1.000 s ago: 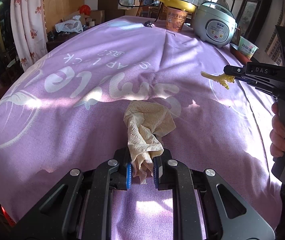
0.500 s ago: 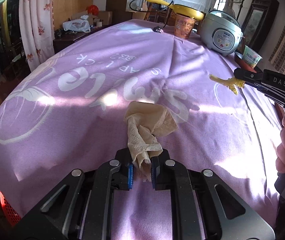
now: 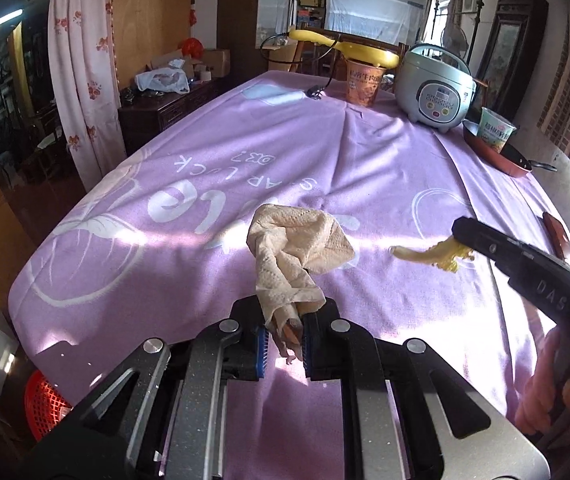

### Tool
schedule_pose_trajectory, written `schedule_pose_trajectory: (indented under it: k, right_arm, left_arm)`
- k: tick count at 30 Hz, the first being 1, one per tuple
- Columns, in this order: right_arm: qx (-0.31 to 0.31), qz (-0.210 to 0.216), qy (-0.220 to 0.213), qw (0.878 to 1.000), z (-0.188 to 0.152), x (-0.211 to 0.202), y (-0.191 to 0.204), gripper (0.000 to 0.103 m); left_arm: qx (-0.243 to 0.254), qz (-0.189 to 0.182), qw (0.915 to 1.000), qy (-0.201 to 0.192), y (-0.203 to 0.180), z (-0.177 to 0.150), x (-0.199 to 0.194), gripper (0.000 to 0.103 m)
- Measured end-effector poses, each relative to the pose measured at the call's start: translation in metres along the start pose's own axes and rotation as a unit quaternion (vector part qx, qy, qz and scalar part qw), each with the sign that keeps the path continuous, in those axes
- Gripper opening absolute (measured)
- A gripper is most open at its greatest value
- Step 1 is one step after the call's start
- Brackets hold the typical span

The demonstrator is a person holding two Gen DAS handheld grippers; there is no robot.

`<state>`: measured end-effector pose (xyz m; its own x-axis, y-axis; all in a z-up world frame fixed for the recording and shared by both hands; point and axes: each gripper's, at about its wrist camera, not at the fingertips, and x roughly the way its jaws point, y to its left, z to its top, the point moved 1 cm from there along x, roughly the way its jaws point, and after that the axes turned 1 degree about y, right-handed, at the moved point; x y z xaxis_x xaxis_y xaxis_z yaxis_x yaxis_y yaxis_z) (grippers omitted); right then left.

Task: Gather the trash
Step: 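Carry the towel and scrap with both tools to the red wastebasket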

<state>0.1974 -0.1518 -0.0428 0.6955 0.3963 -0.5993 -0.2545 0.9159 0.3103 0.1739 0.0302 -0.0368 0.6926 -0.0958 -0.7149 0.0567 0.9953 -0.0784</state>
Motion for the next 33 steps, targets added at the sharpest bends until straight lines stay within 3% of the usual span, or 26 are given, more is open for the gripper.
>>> schedule_pose_trajectory:
  k: [11,16,21,26,33]
  right_arm:
    - [-0.003,0.030,0.004,1.000,-0.009,-0.005,0.001,0.014]
    - [-0.016,0.054,0.004,0.998,-0.011,-0.006,0.011,0.014]
    - [-0.006,0.063,0.009,0.998,-0.008,-0.005,0.024,0.014]
    - [-0.035,0.101,0.013,0.994,-0.006,-0.007,0.082,0.014]
    - [-0.106,0.170,0.055,0.978,-0.025,0.008,0.193,0.013]
  left_arm:
    - [-0.054,0.034,0.9979,-0.010,0.036,-0.015,-0.034,0.014]
    - [-0.095,0.061,0.9934,-0.020,0.089,-0.036,-0.055,0.014]
    - [-0.149,0.103,0.9832,-0.026,0.161,-0.066,-0.077,0.014]
    - [-0.208,0.164,0.9640,-0.020,0.238,-0.113,-0.092,0.014]
    - [-0.278,0.170,0.9443,0.047,0.312,-0.180,-0.063,0.015]
